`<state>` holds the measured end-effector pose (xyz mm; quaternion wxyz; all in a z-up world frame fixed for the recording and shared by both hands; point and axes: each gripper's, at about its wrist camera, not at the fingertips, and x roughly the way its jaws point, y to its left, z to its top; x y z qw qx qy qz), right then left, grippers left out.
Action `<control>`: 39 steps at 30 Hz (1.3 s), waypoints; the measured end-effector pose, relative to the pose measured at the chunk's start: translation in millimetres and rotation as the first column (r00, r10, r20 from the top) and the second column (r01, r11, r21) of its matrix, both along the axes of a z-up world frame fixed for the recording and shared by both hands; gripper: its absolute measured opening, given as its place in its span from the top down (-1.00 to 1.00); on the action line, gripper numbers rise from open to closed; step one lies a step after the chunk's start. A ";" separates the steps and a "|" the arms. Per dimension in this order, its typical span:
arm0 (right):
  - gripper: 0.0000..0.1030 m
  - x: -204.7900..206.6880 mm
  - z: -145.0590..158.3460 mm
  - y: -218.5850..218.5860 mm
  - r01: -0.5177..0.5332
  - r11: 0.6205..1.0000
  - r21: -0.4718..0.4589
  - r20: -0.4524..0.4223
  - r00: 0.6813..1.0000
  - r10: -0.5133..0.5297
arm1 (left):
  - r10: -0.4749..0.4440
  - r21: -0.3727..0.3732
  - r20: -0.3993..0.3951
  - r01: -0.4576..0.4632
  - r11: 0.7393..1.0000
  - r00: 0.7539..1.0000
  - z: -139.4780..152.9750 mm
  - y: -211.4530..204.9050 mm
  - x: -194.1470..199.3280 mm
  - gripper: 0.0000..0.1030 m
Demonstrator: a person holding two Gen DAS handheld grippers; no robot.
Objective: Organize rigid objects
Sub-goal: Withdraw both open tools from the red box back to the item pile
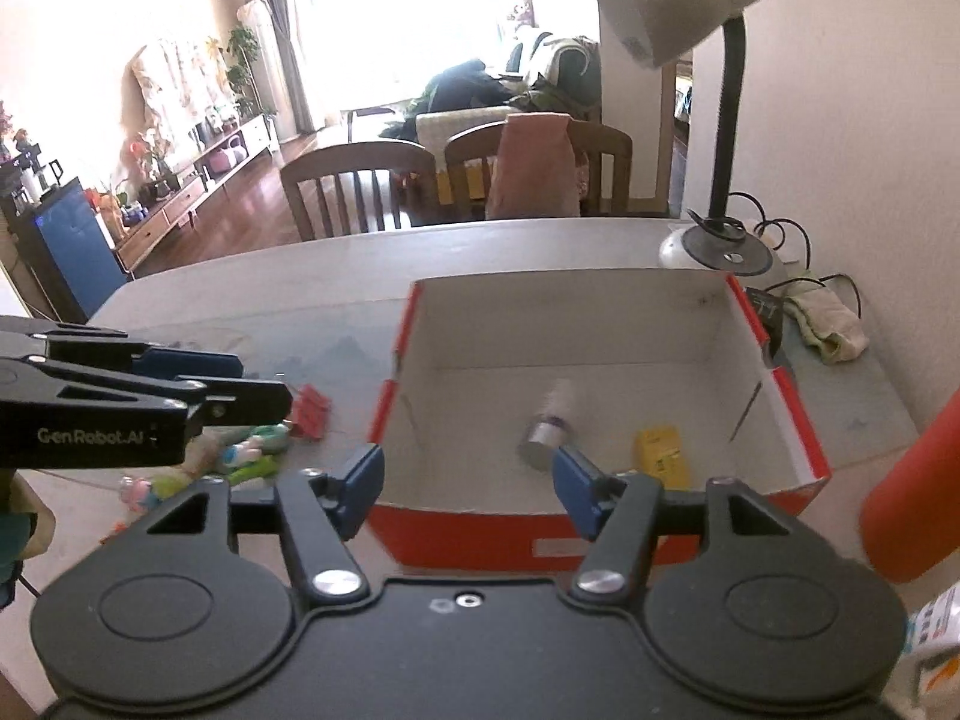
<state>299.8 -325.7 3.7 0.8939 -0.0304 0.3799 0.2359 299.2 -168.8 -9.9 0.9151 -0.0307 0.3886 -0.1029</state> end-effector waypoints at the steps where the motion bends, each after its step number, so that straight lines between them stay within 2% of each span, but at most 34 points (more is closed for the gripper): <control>1: -0.28 -5.0 1.5 4.6 0.002 1.000 0.002 0.005 1.000 -0.002 | 0.005 0.002 0.008 -0.005 1.000 1.000 1.5 5.6 -6.6 0.18; 4: -0.36 -19.3 3.5 16.4 0.006 1.000 0.006 0.020 1.000 -0.006 | 0.015 -0.014 0.029 -0.015 1.000 0.999 6.4 24.5 -27.5 -0.08; 11: -0.48 -50.1 5.5 43.3 0.003 1.000 0.022 0.038 0.999 -0.004 | 0.050 -0.044 0.054 -0.047 0.998 0.997 13.4 70.2 -75.4 -0.11; 13: -0.52 -57.7 4.8 51.9 0.003 1.000 0.025 0.042 0.999 -0.004 | 0.059 -0.049 0.060 -0.056 0.997 0.996 14.3 82.8 -88.7 -0.19; 18: -0.56 -84.4 1.4 75.2 -0.010 0.999 0.035 0.043 0.999 0.009 | 0.085 -0.057 0.065 -0.082 0.995 0.994 13.8 113.7 -117.4 -0.22; 21: -0.61 -95.0 -2.1 87.1 -0.019 0.999 0.040 0.038 0.999 0.018 | 0.103 -0.065 0.065 -0.099 0.993 0.993 11.2 132.0 -132.4 -0.33; 25: -0.63 -111.2 -4.3 102.2 -0.038 0.998 0.047 0.036 0.999 0.037 | 0.121 -0.078 0.060 -0.116 0.990 0.991 5.5 153.5 -148.5 -0.35; 28: -0.63 -125.4 -7.4 116.7 -0.061 0.997 0.037 0.041 0.997 0.059 | 0.134 -0.090 0.058 -0.129 0.988 0.989 -1.3 170.1 -160.8 -0.51; 37: -0.63 -145.3 -23.8 155.2 -0.116 0.993 -0.001 0.042 0.992 0.116 | 0.170 -0.093 0.053 -0.165 0.982 0.984 -25.9 204.3 -180.4 -0.62; 39: -0.63 -146.9 -29.5 163.3 -0.126 0.992 -0.018 0.036 0.991 0.127 | 0.175 -0.088 0.052 -0.170 0.981 0.983 -34.0 210.3 -183.1 -0.73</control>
